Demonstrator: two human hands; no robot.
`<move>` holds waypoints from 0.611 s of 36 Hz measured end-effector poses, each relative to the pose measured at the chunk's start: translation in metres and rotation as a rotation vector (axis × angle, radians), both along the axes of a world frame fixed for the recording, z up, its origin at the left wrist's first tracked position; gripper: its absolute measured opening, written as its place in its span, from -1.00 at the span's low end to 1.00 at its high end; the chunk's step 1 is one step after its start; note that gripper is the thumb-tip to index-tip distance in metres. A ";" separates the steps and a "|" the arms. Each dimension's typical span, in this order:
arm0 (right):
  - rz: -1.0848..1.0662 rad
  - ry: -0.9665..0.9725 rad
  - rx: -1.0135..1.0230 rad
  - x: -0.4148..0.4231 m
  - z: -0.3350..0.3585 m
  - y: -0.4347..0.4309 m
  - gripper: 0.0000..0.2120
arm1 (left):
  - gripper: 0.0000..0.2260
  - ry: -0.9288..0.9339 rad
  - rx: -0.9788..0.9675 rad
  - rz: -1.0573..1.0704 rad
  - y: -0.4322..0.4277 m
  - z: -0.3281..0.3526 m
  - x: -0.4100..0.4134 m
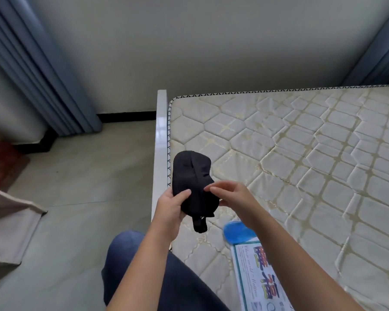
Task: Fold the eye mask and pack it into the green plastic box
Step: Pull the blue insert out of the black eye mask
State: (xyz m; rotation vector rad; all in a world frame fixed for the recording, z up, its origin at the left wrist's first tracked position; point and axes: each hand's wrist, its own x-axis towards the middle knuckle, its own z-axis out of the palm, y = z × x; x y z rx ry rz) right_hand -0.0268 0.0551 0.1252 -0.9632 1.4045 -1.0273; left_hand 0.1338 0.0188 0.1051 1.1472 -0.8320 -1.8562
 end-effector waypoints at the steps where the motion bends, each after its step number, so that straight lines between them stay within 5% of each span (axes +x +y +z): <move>1: -0.018 0.034 -0.017 0.003 0.002 -0.001 -0.88 | -0.81 0.000 -0.011 0.009 0.001 0.002 0.001; 4: -0.057 0.212 -0.069 0.010 0.007 -0.005 -0.95 | -0.82 0.005 -0.036 0.001 0.005 0.007 0.004; 9: -0.016 0.416 -0.071 0.022 0.014 -0.006 -0.76 | -0.78 -0.040 -0.077 -0.083 0.010 0.016 0.009; 14: 0.042 0.467 -0.085 0.031 0.021 -0.006 -0.90 | -0.83 -0.077 -0.050 -0.062 0.011 0.020 0.015; 22: 0.036 0.161 -0.004 0.034 0.031 -0.002 -0.90 | -0.84 -0.095 -0.019 0.015 0.006 0.019 0.019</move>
